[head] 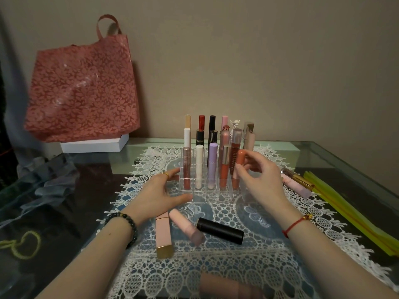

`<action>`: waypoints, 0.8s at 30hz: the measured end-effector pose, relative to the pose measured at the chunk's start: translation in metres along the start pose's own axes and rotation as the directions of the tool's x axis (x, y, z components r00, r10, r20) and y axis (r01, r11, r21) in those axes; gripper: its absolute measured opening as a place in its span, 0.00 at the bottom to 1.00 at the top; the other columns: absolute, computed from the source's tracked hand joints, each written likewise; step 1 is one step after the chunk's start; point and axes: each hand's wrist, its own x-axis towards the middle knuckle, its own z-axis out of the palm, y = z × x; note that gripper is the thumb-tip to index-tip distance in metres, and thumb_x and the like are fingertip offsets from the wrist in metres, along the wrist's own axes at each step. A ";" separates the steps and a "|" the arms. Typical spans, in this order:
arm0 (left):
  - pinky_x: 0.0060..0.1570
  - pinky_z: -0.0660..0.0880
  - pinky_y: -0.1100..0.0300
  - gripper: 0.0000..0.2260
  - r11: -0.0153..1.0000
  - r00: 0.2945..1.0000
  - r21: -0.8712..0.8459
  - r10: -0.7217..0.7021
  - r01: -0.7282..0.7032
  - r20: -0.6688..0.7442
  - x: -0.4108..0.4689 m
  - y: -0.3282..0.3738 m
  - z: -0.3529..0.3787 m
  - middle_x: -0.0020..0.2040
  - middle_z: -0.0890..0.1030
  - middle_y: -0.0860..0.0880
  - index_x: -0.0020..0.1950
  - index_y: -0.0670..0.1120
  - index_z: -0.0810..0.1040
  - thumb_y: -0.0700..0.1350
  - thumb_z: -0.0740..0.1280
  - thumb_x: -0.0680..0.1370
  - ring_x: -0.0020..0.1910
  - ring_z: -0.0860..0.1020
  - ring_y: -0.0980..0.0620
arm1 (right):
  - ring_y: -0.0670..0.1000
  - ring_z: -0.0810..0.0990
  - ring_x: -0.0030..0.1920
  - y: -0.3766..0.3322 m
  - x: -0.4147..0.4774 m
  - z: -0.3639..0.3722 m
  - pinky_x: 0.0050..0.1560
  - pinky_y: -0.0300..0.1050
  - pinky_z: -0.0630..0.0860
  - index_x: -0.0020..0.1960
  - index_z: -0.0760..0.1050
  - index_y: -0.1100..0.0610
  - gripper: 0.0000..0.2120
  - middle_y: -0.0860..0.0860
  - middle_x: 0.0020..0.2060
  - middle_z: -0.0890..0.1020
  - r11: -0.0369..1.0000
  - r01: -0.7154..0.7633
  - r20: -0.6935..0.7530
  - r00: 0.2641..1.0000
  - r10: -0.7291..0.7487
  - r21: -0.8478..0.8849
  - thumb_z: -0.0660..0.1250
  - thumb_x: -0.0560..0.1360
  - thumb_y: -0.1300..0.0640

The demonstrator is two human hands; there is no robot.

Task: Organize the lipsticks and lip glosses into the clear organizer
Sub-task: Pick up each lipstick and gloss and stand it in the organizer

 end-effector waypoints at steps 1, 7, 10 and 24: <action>0.61 0.67 0.60 0.38 1.000 1.000 0.004 0.003 -0.003 -0.001 0.000 0.000 0.000 0.62 0.73 0.54 0.71 0.52 0.61 0.57 0.73 0.65 0.59 0.71 0.57 | 0.40 0.76 0.43 0.000 0.000 0.000 0.41 0.24 0.72 0.61 0.74 0.54 0.18 0.45 0.44 0.79 1.000 0.001 0.004 1.000 -0.001 -0.003 0.67 0.72 0.62; 0.60 0.66 0.63 0.37 1.000 1.000 0.012 0.014 -0.014 -0.010 0.000 0.000 0.000 0.63 0.73 0.53 0.71 0.51 0.62 0.56 0.73 0.66 0.59 0.71 0.57 | 0.40 0.76 0.44 0.001 0.000 0.001 0.43 0.30 0.75 0.60 0.74 0.53 0.17 0.45 0.43 0.79 0.999 0.023 0.016 1.000 -0.023 -0.025 0.67 0.72 0.60; 0.58 0.65 0.64 0.37 1.000 1.000 0.014 0.023 -0.023 -0.014 0.000 0.001 0.000 0.63 0.72 0.54 0.71 0.50 0.62 0.56 0.73 0.66 0.58 0.71 0.59 | 0.39 0.76 0.43 0.002 0.000 0.001 0.43 0.28 0.74 0.60 0.74 0.54 0.17 0.44 0.42 0.79 0.999 0.028 0.010 1.000 -0.028 -0.018 0.67 0.72 0.60; 0.60 0.64 0.64 0.38 1.000 1.000 0.009 0.017 -0.017 -0.006 0.001 -0.001 0.000 0.65 0.72 0.53 0.71 0.51 0.61 0.57 0.73 0.65 0.60 0.70 0.58 | 0.40 0.76 0.44 0.002 -0.002 0.001 0.44 0.27 0.74 0.60 0.73 0.53 0.18 0.44 0.44 0.78 0.999 0.028 -0.015 0.999 -0.028 0.015 0.68 0.71 0.60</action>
